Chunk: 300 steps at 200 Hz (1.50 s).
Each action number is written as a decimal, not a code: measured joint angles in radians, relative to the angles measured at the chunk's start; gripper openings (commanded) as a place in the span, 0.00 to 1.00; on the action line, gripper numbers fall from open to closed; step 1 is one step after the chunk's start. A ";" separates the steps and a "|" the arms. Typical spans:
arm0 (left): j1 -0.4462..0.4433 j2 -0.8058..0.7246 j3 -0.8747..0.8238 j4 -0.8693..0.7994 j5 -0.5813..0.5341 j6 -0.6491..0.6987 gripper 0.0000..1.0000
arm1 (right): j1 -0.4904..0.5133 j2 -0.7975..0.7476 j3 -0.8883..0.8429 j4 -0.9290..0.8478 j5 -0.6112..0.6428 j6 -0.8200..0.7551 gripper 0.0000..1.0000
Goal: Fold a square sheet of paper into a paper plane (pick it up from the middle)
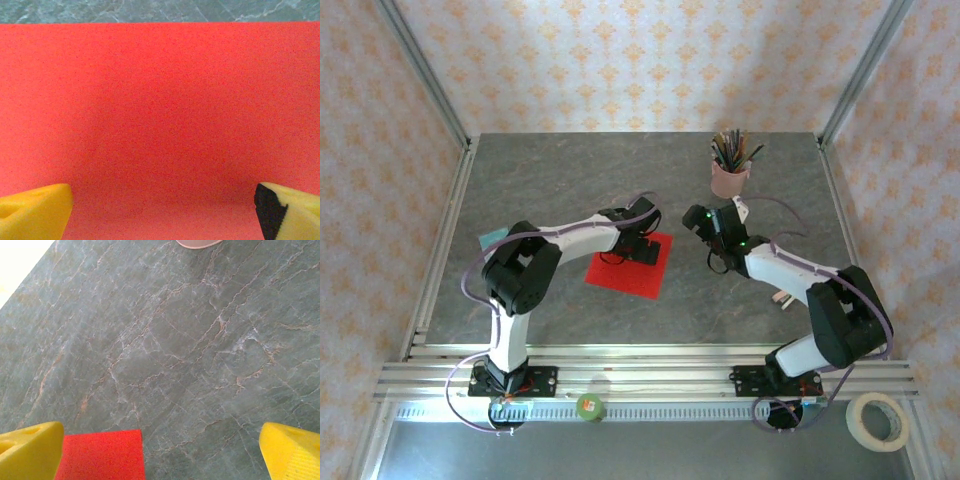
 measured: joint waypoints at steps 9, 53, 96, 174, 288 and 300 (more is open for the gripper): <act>-0.001 0.010 0.008 -0.009 -0.004 0.008 0.95 | 0.000 0.000 0.000 0.000 0.000 -0.003 0.99; -0.011 0.019 0.025 -0.027 -0.008 0.023 0.93 | 0.000 0.010 0.000 0.000 -0.006 -0.003 0.99; -0.011 0.021 0.024 -0.023 -0.006 0.023 0.90 | 0.000 0.017 0.000 0.000 -0.013 -0.002 1.00; -0.013 0.014 -0.006 0.024 0.008 0.023 0.82 | 0.000 0.029 0.000 -0.005 -0.013 -0.002 1.00; 0.029 -0.024 -0.049 0.056 0.051 0.013 0.47 | 0.000 0.038 0.000 -0.016 -0.013 -0.002 0.99; 0.039 -0.048 -0.064 0.056 0.082 0.005 0.39 | 0.000 0.038 0.000 -0.016 -0.014 -0.002 0.99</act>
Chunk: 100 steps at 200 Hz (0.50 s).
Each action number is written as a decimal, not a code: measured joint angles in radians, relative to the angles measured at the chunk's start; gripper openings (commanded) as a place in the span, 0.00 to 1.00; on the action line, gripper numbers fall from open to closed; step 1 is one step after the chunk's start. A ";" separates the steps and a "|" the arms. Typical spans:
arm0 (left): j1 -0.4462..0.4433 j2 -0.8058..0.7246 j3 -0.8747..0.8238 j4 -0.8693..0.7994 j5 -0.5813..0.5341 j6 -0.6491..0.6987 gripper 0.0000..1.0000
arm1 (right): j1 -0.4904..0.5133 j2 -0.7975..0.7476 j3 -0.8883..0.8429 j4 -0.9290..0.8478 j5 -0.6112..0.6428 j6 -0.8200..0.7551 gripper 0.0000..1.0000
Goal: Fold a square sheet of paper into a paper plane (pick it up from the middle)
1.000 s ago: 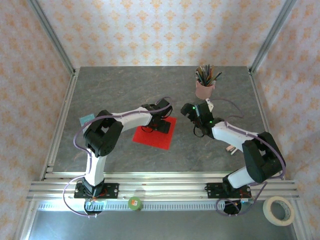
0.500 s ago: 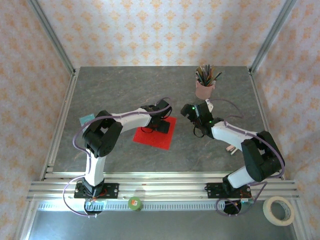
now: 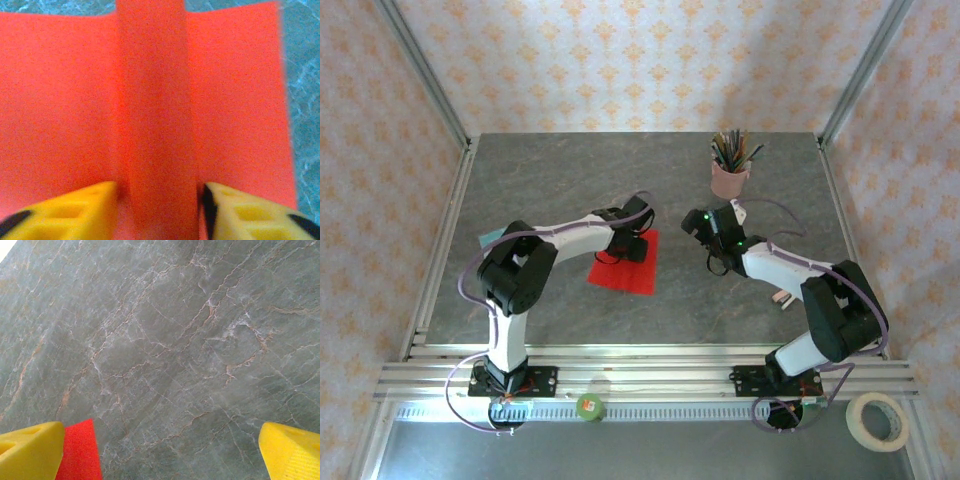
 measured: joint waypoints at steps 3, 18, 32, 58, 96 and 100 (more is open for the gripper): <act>0.004 -0.006 -0.005 0.001 0.007 0.005 0.37 | 0.000 0.000 0.000 0.000 0.000 0.000 0.99; 0.023 -0.066 -0.034 0.014 0.064 -0.006 0.35 | 0.000 0.000 0.000 0.003 -0.003 0.000 0.99; 0.050 -0.138 -0.059 0.039 0.132 -0.019 0.32 | 0.000 -0.005 -0.006 0.021 -0.014 -0.001 0.98; 0.127 -0.260 -0.115 0.156 0.307 -0.060 0.30 | 0.000 -0.035 -0.035 0.076 -0.073 -0.003 0.96; 0.190 -0.288 -0.234 0.370 0.545 -0.164 0.29 | 0.000 -0.043 -0.062 0.188 -0.210 -0.005 0.91; 0.190 -0.280 -0.243 0.384 0.561 -0.174 0.29 | 0.000 -0.043 -0.063 0.197 -0.224 -0.005 0.91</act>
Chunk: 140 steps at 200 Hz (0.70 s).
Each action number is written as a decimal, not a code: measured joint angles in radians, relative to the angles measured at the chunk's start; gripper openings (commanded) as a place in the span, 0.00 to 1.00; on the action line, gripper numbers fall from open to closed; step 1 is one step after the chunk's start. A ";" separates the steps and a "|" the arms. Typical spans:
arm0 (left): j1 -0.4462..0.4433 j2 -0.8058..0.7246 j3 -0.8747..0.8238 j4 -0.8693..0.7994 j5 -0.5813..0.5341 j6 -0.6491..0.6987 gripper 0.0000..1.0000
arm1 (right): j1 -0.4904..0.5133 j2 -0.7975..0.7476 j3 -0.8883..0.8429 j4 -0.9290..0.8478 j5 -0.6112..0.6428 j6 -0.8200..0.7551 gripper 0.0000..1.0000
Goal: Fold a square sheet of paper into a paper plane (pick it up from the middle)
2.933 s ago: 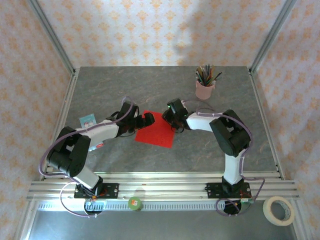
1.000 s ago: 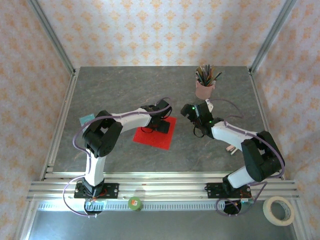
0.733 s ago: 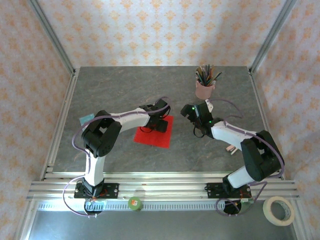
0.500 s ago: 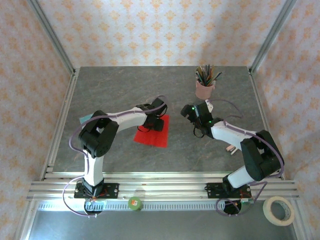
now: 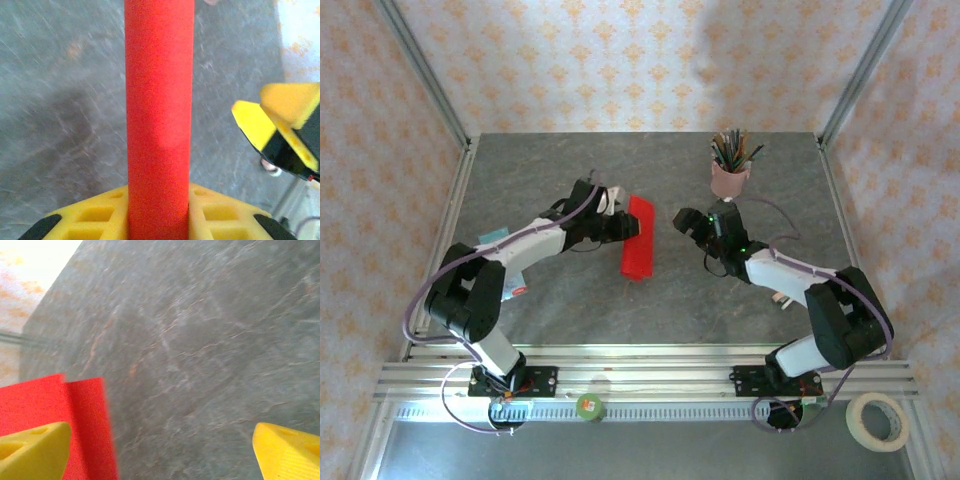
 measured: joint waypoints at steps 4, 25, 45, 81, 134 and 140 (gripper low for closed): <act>0.000 0.008 -0.007 0.010 0.011 -0.006 0.28 | 0.000 0.001 -0.001 0.009 -0.012 0.000 0.90; -0.001 0.066 -0.032 0.048 0.052 -0.031 0.27 | 0.000 0.012 -0.004 0.048 -0.071 0.000 0.87; 0.000 0.118 -0.036 0.051 0.045 -0.027 0.27 | 0.000 0.029 -0.004 0.063 -0.118 0.000 0.84; 0.000 0.170 -0.036 0.010 -0.035 0.012 0.26 | 0.004 0.063 -0.019 0.079 -0.176 0.001 0.72; 0.000 0.185 -0.034 -0.041 -0.116 0.061 0.25 | 0.082 0.162 -0.011 0.091 -0.222 0.017 0.40; 0.000 0.185 -0.033 -0.041 -0.119 0.065 0.25 | 0.094 0.182 -0.002 0.085 -0.225 0.018 0.36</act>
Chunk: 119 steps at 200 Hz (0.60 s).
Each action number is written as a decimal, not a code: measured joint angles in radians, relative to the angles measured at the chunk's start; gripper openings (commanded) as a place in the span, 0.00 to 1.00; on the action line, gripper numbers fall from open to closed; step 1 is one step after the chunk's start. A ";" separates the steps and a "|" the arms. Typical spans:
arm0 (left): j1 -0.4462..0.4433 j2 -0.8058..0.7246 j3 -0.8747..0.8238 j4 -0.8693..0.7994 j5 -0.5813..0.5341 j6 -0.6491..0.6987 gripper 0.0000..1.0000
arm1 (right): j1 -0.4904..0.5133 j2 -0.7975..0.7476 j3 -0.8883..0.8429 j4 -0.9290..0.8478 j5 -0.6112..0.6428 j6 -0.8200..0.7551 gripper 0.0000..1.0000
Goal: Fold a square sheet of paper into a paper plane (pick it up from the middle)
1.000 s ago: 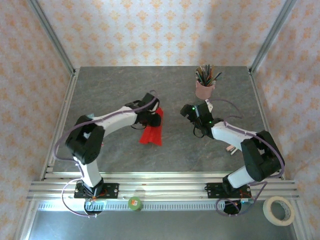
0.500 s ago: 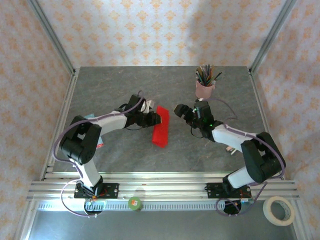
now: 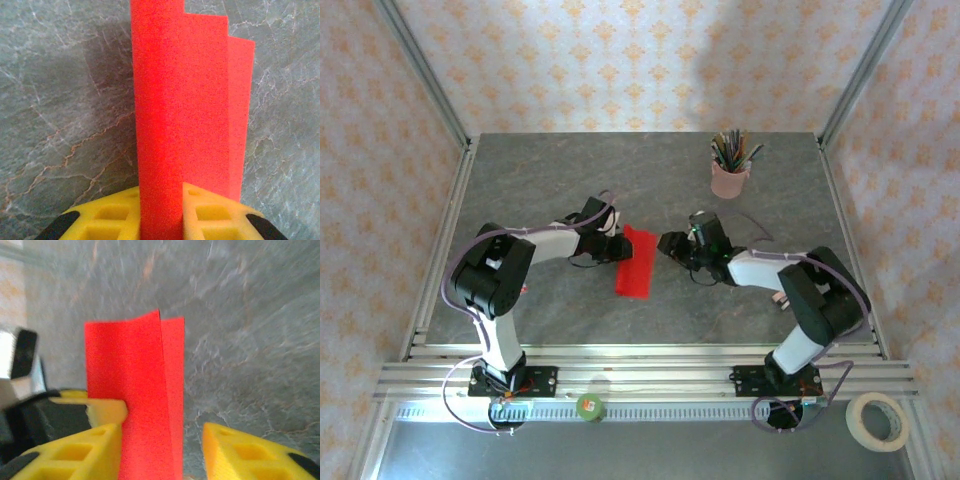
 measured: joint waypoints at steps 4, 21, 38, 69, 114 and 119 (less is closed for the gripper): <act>0.000 0.000 0.001 -0.002 -0.003 0.004 0.25 | 0.007 0.012 0.005 -0.002 -0.003 0.004 0.33; 0.000 0.002 0.006 -0.009 -0.011 0.012 0.25 | 0.034 0.062 0.035 -0.009 -0.012 0.006 0.20; -0.003 0.003 0.007 -0.011 -0.016 0.014 0.25 | 0.056 0.106 0.069 -0.014 -0.026 0.013 0.10; -0.005 0.003 0.007 -0.011 -0.022 0.014 0.25 | 0.084 0.152 0.120 -0.016 -0.044 0.013 0.05; -0.006 0.002 0.004 -0.006 -0.024 -0.015 0.27 | 0.094 0.214 0.169 -0.054 -0.055 0.010 0.03; -0.006 -0.001 -0.001 -0.001 -0.024 -0.024 0.27 | 0.094 0.219 0.170 -0.062 -0.053 0.008 0.03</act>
